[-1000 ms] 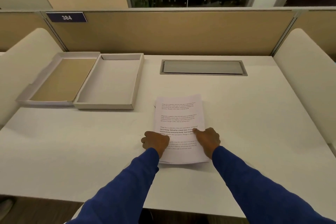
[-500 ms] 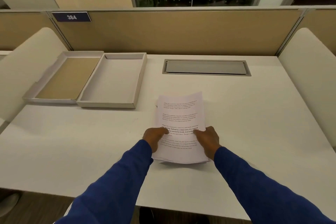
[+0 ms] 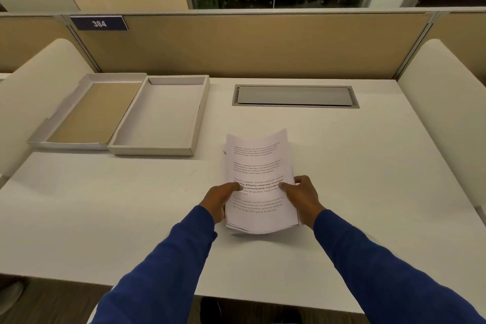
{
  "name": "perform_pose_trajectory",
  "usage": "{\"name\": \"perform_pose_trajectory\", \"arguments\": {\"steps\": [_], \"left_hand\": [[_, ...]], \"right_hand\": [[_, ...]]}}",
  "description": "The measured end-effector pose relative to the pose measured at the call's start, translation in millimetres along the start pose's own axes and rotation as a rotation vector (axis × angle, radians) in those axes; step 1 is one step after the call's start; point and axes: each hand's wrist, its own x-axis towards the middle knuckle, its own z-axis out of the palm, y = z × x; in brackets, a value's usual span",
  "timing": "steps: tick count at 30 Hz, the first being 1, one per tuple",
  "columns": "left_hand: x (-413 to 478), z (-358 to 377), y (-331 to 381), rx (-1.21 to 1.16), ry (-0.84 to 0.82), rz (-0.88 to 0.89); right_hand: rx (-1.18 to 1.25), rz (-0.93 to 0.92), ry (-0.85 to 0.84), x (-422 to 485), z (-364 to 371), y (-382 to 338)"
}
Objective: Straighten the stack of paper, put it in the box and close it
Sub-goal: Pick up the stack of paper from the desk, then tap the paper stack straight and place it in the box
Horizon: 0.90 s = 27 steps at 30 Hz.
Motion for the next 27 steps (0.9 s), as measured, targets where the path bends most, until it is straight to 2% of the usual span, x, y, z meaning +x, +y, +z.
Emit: {"name": "perform_pose_trajectory", "arguments": {"steps": [8, 12, 19, 22, 27], "left_hand": [[1.8, -8.6, -3.5, 0.08, 0.067, 0.023], [-1.1, -9.3, 12.1, 0.159, -0.009, 0.056], [-8.1, -1.9, 26.2, 0.361, -0.079, 0.27], [-16.1, -1.5, 29.1, 0.363, -0.068, 0.437], [-28.4, -3.1, 26.9, 0.361, 0.014, 0.776]], "right_hand": [[0.004, 0.054, -0.071, 7.3, -8.2, -0.4], [0.059, 0.051, -0.094, 7.0, -11.7, -3.6], [0.184, -0.004, -0.115, -9.8, -11.1, -25.1], [0.192, -0.091, -0.092, -19.3, -9.9, -38.1], [0.063, -0.457, -0.079, -39.9, -5.7, -43.5]]}}
